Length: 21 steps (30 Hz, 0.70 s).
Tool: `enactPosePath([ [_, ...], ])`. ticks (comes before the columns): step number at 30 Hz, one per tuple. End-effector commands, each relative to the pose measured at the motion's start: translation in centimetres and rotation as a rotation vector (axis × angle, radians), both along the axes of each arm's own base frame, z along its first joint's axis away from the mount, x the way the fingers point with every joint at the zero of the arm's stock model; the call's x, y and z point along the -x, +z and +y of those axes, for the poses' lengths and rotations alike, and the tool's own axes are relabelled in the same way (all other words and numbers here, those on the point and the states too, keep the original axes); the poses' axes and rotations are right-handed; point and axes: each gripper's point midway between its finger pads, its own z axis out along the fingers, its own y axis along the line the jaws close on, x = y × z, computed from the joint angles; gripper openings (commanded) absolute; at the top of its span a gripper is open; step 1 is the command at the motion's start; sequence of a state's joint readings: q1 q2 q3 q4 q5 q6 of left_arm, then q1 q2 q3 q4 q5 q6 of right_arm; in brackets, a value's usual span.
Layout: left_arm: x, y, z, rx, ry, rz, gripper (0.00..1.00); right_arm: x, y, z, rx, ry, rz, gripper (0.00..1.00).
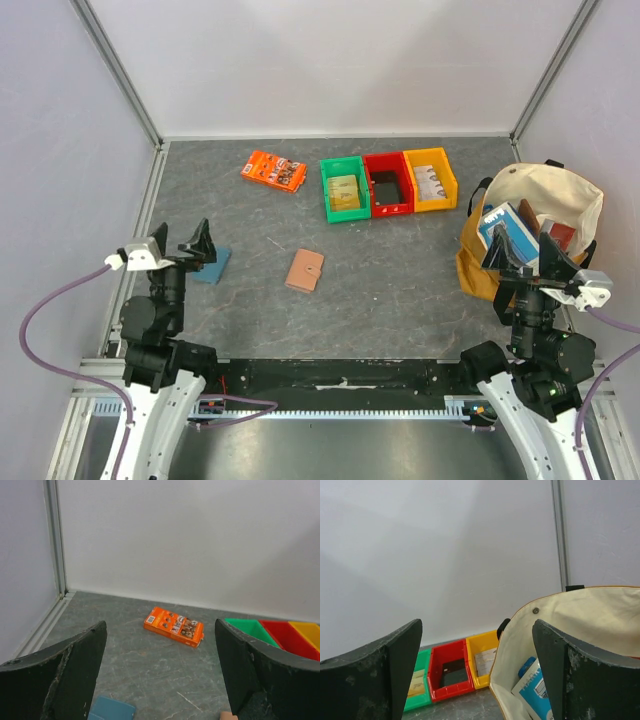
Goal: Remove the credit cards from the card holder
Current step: Open the card holder at the center of the board.
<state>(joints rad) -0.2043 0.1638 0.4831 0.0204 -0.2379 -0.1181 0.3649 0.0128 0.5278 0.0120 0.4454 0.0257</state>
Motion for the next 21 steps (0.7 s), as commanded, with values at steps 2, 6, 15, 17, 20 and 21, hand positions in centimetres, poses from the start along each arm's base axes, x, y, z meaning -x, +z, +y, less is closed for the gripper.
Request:
enactPosePath([
  [2,-1.2,-0.8,0.0,-0.002,0.011,0.086,0.95,0.8,1.1,0.5,0.013,0.039,-0.029,0.98],
  [6,-2.3,-1.8,-0.1,0.006,0.019,0.156,0.97,0.7,1.0,0.8,0.005,0.057,-0.025,0.98],
  [15,-5.7,-6.4,-3.0,0.062,-0.084,0.462,0.99,0.5,0.4,1.9,0.011,0.116,0.001,0.98],
  [17,-6.7,-8.2,-4.7,0.085,-0.155,0.569,0.99,0.5,0.4,2.0,0.008,0.124,0.001,0.98],
  [20,-7.4,-11.3,-8.0,0.119,-0.304,0.755,0.99,0.5,0.3,2.2,0.011,0.135,0.003,0.98],
  [21,-7.6,-12.5,-8.7,0.135,-0.333,0.822,0.99,0.5,0.3,2.2,0.011,0.135,0.006,0.98],
])
